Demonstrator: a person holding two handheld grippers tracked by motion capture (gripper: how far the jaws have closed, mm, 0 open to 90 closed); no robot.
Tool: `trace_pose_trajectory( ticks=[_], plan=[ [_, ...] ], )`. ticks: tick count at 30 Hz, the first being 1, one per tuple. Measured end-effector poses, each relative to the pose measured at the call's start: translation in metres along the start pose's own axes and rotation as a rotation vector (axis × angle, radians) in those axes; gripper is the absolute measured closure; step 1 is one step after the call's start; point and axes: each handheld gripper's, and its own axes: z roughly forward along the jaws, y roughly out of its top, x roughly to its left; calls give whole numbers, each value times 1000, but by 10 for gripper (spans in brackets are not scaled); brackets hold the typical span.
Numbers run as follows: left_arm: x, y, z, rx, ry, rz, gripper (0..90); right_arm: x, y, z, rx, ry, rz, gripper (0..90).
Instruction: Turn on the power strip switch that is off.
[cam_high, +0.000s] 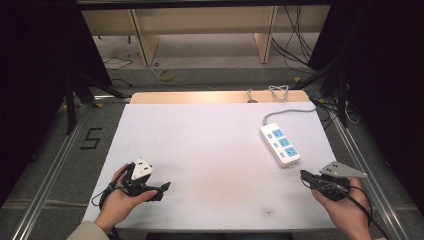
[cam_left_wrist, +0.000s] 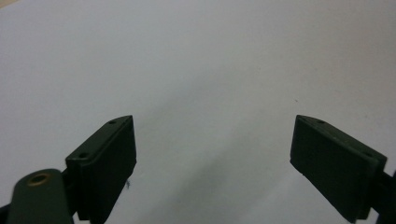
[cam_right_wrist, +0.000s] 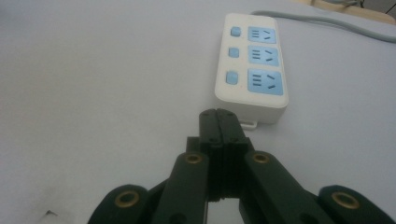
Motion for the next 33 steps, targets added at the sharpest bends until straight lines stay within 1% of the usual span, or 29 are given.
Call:
trace_pose_trajectory(
  ticks=[4,8,13,21,33],
  plan=[
    [0,0,0,2,1,2,140,-1,1,1,7,-4,-5,900],
    [0,0,0,-2,-2,-3,140,-3,3,2,12,-9,-22,900],
    [0,1,1,4,-2,6,141,-4,3,3,15,-11,-19,900],
    [-1,1,2,3,-2,5,142,-5,5,4,24,-12,-11,900],
    [-1,1,2,5,0,5,142,-3,9,8,38,-12,-16,900]
  ],
)
